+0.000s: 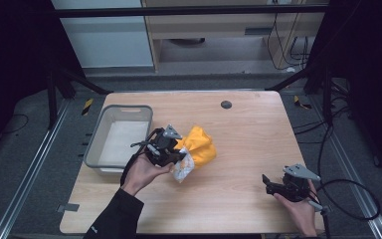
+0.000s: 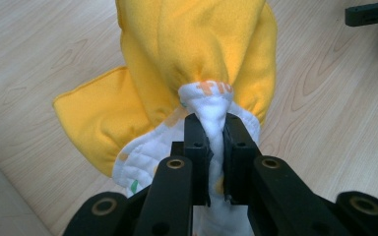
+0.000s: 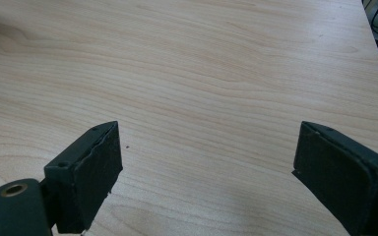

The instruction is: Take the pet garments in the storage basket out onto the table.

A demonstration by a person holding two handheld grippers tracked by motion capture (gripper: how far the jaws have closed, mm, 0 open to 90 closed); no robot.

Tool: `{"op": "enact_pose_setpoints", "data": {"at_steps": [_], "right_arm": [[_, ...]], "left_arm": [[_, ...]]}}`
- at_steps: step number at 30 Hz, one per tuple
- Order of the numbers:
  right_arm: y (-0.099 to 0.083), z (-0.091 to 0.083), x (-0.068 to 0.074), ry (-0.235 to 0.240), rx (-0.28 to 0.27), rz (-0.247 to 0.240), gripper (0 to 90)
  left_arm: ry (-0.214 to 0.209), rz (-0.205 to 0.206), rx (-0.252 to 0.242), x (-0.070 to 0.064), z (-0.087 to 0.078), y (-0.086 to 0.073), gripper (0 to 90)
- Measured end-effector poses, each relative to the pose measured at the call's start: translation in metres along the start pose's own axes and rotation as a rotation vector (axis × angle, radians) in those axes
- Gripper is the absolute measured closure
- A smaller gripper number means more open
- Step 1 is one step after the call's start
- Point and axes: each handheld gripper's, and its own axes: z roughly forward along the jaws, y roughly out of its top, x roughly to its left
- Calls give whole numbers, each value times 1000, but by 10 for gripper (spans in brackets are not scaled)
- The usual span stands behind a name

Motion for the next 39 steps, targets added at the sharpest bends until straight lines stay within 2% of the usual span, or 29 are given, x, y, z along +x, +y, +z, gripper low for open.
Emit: {"op": "enact_pose_setpoints", "data": {"at_steps": [21, 32, 37, 39], "right_arm": [[-1, 0, 0, -4, 2, 3, 110], [-1, 0, 0, -4, 4, 2, 109], [-1, 0, 0, -4, 3, 3, 109], [-1, 0, 0, -3, 4, 2, 110]], "left_arm": [[4, 16, 56, -4, 43, -7, 825], [-15, 30, 83, -9, 64, -10, 815], [-21, 32, 95, -10, 71, -13, 795], [-21, 32, 105, -11, 74, -13, 753]]}}
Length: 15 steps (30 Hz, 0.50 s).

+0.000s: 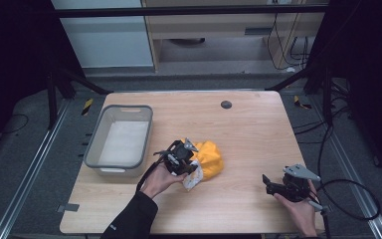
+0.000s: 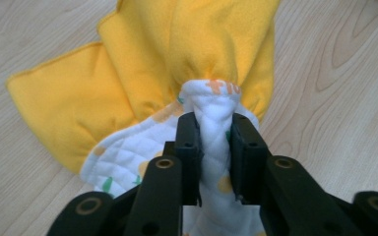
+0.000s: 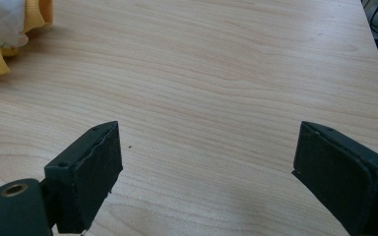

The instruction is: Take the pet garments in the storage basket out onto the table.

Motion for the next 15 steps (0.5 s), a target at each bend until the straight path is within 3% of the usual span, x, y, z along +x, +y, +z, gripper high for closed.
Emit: {"op": "enact_pose_setpoints", "data": {"at_steps": [8, 15], "right_arm": [[0, 0, 0, 0, 0, 1, 110], [0, 0, -1, 0, 2, -1, 108]], "left_arm": [[-1, -3, 15, 1, 3, -1, 588], [-19, 1, -14, 3, 1, -5, 401]]}}
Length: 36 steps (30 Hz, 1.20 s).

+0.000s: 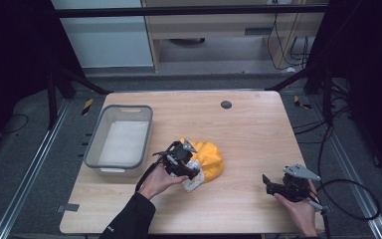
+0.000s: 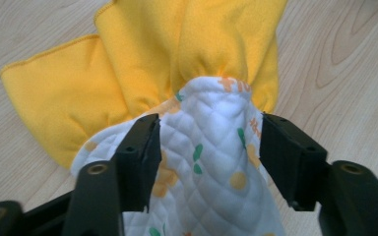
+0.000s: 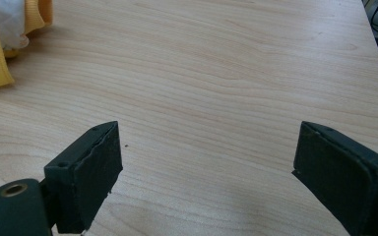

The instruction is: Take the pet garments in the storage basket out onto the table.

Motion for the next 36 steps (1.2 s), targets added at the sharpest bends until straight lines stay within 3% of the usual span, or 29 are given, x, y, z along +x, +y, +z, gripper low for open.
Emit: {"op": "enact_pose_setpoints", "data": {"at_steps": [9, 18, 27, 36], "right_arm": [[0, 0, 0, 2, 6, 6, 106], [-1, 1, 0, -1, 9, 5, 99], [-1, 0, 0, -2, 11, 3, 98], [-2, 0, 0, 2, 11, 3, 96]], "left_arm": [[20, -12, -62, -2, -17, -9, 291], [36, -42, -143, -2, -40, -22, 265], [92, -75, -232, -1, -59, -46, 257], [116, -113, -263, 3, -64, -73, 258]]}}
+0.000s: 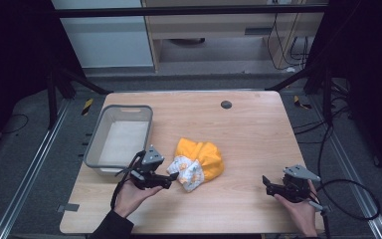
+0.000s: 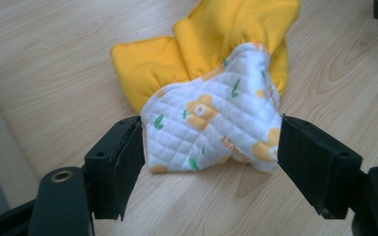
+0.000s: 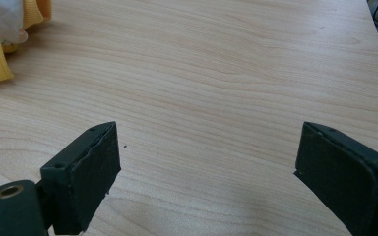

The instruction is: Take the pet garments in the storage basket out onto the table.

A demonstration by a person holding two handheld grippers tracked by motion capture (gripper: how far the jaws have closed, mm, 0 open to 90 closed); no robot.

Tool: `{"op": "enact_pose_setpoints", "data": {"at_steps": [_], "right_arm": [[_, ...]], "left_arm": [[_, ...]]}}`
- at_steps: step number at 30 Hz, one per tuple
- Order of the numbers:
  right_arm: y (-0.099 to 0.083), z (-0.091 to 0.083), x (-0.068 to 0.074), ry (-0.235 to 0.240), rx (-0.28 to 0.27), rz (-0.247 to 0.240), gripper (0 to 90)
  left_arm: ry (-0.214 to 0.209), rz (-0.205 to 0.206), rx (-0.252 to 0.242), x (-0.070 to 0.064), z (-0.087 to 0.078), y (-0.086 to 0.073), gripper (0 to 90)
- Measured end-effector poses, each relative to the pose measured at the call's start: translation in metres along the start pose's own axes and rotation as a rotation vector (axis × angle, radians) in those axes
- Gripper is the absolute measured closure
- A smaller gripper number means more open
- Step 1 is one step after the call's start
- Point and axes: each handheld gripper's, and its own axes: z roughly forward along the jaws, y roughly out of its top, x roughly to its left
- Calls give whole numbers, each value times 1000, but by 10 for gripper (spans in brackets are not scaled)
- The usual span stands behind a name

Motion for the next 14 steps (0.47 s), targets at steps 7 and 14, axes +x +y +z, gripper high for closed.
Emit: {"op": "enact_pose_setpoints", "data": {"at_steps": [7, 14], "right_arm": [[0, -1, 1, 8, 4, 2, 92], [0, -1, 2, 11, 5, -1, 91]], "left_arm": [[26, -49, -28, 7, -14, -29, 258], [51, -86, -35, 13, -23, -49, 259]]}}
